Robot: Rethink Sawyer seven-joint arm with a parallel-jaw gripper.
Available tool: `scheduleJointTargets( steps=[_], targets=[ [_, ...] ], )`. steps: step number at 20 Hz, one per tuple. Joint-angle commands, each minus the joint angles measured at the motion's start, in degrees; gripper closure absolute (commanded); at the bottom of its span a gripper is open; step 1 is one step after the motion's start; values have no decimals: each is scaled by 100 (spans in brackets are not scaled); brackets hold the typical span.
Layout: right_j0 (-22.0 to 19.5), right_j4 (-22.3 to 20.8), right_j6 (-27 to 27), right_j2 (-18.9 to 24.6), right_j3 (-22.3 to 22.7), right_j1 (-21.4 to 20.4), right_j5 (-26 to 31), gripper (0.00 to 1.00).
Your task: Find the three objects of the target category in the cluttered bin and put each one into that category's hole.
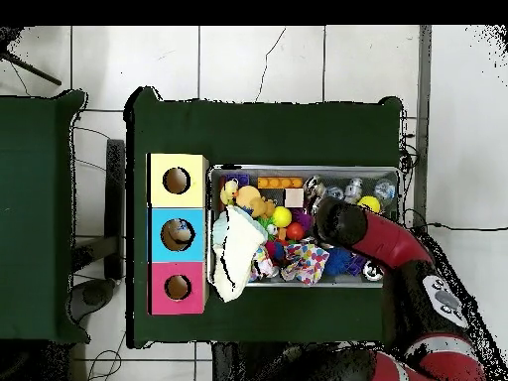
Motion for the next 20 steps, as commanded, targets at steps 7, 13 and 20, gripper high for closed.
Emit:
scheduleJointTargets(
  steps=[7,13,20],
  targets=[
    [68,301,564,173,-1647,838,1555,0],
    [-119,112,-7,472,-2163,1069,1874,0],
    [-129,-95,-377,542,-2564,1149,2303,0]
  ],
)
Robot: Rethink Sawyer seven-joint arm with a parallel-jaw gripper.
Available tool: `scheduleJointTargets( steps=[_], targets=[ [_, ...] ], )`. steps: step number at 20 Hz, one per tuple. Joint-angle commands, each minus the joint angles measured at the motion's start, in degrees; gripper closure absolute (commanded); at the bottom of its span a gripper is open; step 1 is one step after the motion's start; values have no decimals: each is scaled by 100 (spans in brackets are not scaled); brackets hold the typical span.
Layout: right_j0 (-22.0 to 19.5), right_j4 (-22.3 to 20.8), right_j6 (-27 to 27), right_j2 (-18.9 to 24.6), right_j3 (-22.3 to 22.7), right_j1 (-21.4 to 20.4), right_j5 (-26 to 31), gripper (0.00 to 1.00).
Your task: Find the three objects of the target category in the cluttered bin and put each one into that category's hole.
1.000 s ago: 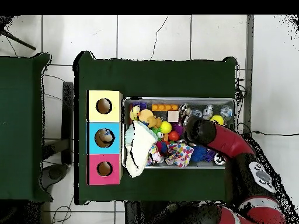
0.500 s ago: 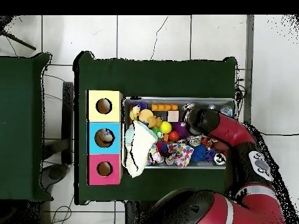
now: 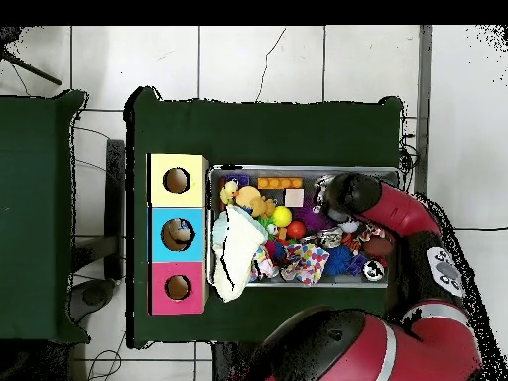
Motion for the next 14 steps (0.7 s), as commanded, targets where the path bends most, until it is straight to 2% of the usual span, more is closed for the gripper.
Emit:
scheduleJointTargets(
  steps=[1,6,9,14],
  targets=[
    [-116,-189,-423,594,-961,279,375,0],
    [-150,-421,-1001,758,-1031,236,492,0],
    [-268,-577,-1469,1029,-1089,307,457,0],
    [-390,-824,-1664,1291,-1021,262,393,0]
  ],
)
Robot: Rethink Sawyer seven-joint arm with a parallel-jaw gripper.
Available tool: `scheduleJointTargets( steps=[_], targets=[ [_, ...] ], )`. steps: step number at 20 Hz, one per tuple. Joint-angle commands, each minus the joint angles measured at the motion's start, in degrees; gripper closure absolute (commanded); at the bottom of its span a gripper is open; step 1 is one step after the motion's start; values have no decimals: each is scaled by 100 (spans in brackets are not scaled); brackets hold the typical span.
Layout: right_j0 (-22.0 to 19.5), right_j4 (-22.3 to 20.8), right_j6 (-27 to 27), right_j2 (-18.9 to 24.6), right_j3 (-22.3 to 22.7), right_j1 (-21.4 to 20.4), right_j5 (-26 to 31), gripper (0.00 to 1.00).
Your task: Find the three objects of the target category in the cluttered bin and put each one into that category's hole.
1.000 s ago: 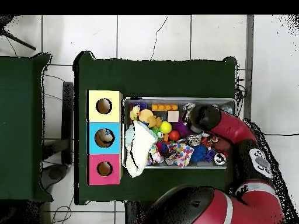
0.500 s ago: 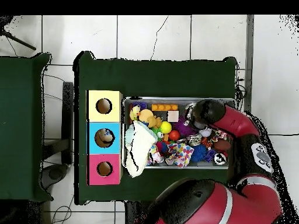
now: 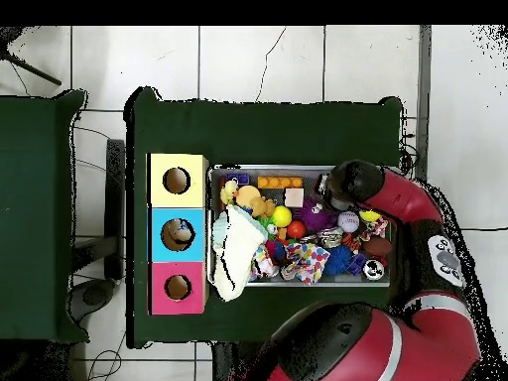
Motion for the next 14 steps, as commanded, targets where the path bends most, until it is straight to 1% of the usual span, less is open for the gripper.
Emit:
scheduleJointTargets(
  steps=[1,2,3,6,8,10,12,14],
  targets=[
    [-280,-542,-1703,976,-399,56,-2,0],
    [-307,-623,-1801,1048,-405,53,41,0],
    [-343,-759,-1767,1129,-400,40,101,100],
    [-444,-856,-2027,1313,-335,24,18,100],
    [-550,-949,-2066,1515,-259,3,-139,100],
    [-659,-981,-1831,1662,-103,-48,-423,100],
    [-698,-1071,-1673,1704,-47,-83,-464,100],
    [-765,-1159,-1626,1787,0,-92,-459,100]
  ],
)
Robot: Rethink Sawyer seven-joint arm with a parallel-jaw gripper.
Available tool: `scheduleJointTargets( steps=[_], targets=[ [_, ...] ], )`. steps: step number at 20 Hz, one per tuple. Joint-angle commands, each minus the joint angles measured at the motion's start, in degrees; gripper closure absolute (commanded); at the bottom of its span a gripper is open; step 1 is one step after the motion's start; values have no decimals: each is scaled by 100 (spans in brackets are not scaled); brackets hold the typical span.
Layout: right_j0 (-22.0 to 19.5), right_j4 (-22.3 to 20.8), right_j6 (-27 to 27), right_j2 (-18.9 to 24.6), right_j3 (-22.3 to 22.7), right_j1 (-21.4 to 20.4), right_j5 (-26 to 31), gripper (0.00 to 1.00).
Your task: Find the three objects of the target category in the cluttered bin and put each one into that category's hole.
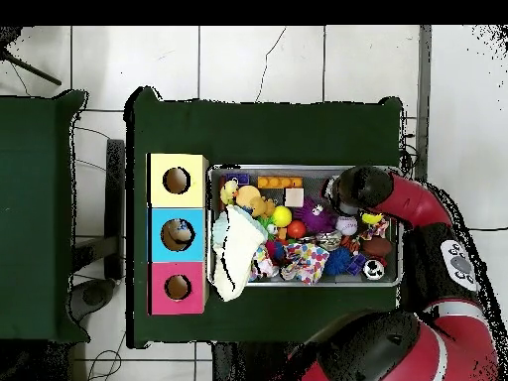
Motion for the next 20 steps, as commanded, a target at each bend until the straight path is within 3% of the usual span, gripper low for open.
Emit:
scheduleJointTargets(
  steps=[1,6,15,20],
  targets=[
    [-209,-318,-1611,1081,19,-119,-587,100],
    [-363,-491,-1350,1186,538,-460,-702,100],
    [-466,-627,-248,1004,2488,-1903,-1189,100],
    [-430,-599,54,880,3059,-2283,-1466,100]
  ],
)
